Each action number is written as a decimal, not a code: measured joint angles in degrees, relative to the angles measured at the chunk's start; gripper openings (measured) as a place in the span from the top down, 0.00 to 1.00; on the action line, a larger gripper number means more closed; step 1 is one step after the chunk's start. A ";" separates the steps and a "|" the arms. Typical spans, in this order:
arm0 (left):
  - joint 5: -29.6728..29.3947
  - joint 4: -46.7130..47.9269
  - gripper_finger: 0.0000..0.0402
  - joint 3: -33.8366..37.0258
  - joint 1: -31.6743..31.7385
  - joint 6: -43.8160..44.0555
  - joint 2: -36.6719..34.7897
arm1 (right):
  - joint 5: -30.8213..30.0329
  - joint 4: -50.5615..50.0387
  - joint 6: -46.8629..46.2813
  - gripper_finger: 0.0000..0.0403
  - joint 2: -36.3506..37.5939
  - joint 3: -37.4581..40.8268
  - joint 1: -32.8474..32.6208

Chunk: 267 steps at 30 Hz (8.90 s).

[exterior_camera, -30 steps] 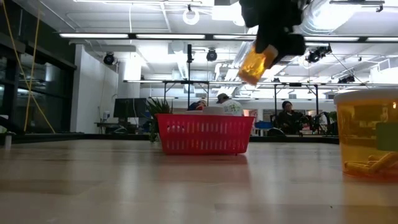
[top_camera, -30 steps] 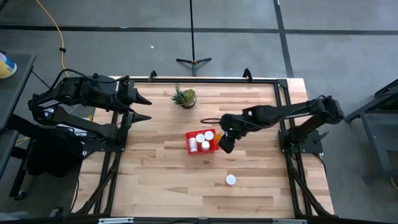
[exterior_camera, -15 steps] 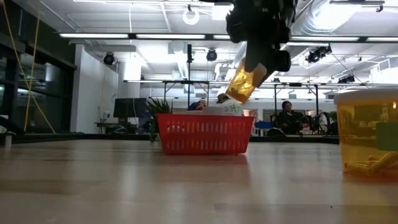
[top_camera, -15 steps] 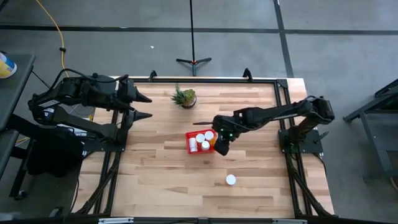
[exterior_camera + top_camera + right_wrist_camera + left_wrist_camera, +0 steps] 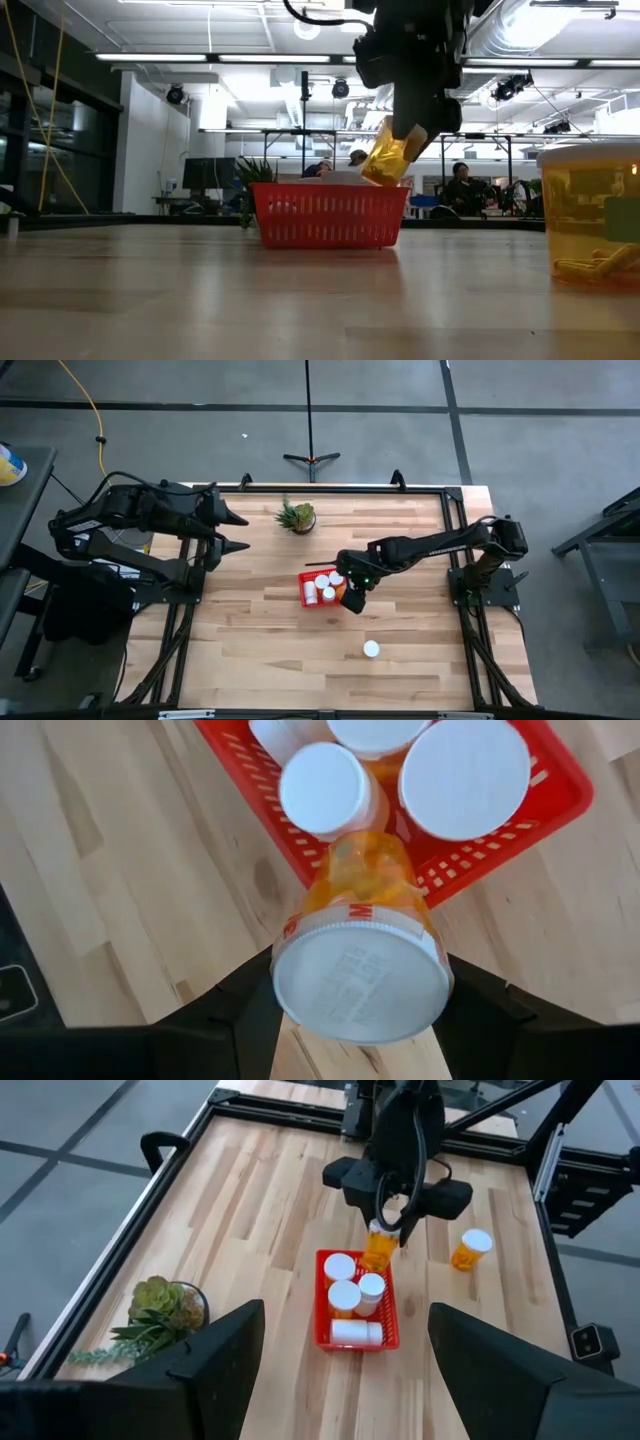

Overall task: Pick and place pill bottles into a basket
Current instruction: Put the orange pill bottle into the red bin

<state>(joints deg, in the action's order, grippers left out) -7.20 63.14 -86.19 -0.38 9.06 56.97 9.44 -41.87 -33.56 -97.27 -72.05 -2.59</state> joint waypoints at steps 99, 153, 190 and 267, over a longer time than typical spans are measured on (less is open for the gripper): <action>3.06 6.24 0.21 -0.02 0.00 -4.92 0.53 | 2.92 -21.97 -24.02 0.26 -12.66 -16.92 -23.00; 6.62 9.03 0.21 -0.02 0.00 -7.76 0.48 | 0.51 -16.44 -38.60 0.26 -18.76 -14.69 -25.16; 6.60 8.97 0.21 -0.02 0.00 -7.33 0.46 | 0.17 -13.32 -34.65 0.48 -18.76 -14.01 -24.79; 6.62 6.35 0.21 -0.02 0.00 -8.35 0.51 | -10.75 -9.84 0.48 0.49 -26.10 -35.76 -1.27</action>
<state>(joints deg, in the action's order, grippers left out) -0.58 69.49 -86.21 -0.38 0.71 57.47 -1.31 -51.71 -33.08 -123.37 -107.81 -3.86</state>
